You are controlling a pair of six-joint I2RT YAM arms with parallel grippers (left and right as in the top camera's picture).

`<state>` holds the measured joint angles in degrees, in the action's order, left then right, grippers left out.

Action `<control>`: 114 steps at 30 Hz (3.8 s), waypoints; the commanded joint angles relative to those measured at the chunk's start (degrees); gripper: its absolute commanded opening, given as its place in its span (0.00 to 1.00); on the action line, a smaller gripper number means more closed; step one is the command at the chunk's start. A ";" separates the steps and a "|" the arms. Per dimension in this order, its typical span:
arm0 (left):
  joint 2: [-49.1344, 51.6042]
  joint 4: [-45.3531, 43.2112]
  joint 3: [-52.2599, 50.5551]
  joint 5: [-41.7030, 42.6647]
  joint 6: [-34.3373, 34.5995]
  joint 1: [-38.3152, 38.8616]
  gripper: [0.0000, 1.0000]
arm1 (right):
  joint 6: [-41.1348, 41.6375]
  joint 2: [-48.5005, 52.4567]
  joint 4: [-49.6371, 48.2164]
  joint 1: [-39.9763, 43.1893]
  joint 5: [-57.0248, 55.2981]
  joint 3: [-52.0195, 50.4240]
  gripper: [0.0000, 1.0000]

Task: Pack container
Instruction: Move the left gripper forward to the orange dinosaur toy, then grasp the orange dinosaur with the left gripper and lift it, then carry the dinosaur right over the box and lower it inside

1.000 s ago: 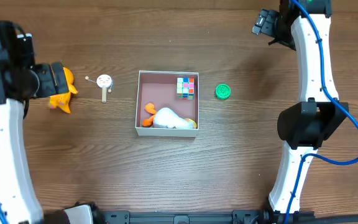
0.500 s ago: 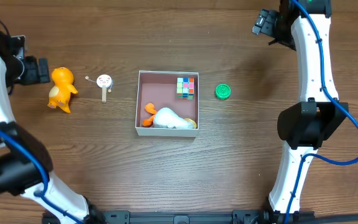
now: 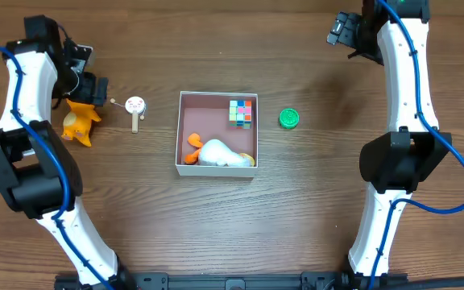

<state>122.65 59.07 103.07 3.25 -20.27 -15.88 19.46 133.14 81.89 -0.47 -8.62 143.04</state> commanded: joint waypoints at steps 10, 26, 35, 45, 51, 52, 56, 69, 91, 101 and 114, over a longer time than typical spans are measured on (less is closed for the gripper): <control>2.60 6.21 0.83 -1.95 13.99 -2.54 1.00 | 0.28 -0.68 -0.22 0.22 -0.96 1.73 1.00; 2.71 1.84 -6.69 -1.79 8.92 -2.54 1.00 | 0.28 -0.68 -0.22 0.22 -0.96 1.73 1.00; 2.71 0.02 -6.71 -2.27 8.90 -2.54 1.00 | 0.28 -0.68 -0.22 0.22 -0.96 1.73 1.00; 2.71 -1.31 -6.69 -2.38 8.92 -2.58 0.36 | 0.28 -0.68 -0.20 0.22 -0.94 1.73 1.00; 2.69 1.09 -1.95 -2.29 8.94 -2.40 0.32 | 0.28 -0.68 -0.22 0.22 -0.96 1.73 1.00; 2.69 2.29 -0.02 -2.14 8.96 -2.32 0.33 | 0.28 -0.68 -0.22 0.22 -0.96 1.73 1.00; 2.69 9.40 10.95 -2.10 9.16 -0.39 0.32 | 0.28 -0.68 -0.22 0.22 -0.96 1.73 1.00; 2.69 27.65 33.33 21.79 25.73 22.67 0.36 | 0.28 -0.68 -0.20 0.22 -0.96 1.73 1.00; 2.69 30.12 16.92 5.16 43.23 35.80 0.42 | 0.28 -0.68 -0.22 0.22 -0.96 1.73 1.00; 2.69 27.91 11.93 5.11 43.17 37.38 0.47 | 0.28 -0.68 -0.22 0.22 -0.96 1.73 1.00; 2.69 25.22 11.82 2.47 42.64 37.24 0.73 | 0.28 -0.68 -0.22 0.22 -0.94 1.73 1.00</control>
<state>125.56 84.64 115.04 6.74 22.52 21.19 19.49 133.14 81.93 -0.47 -8.60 143.04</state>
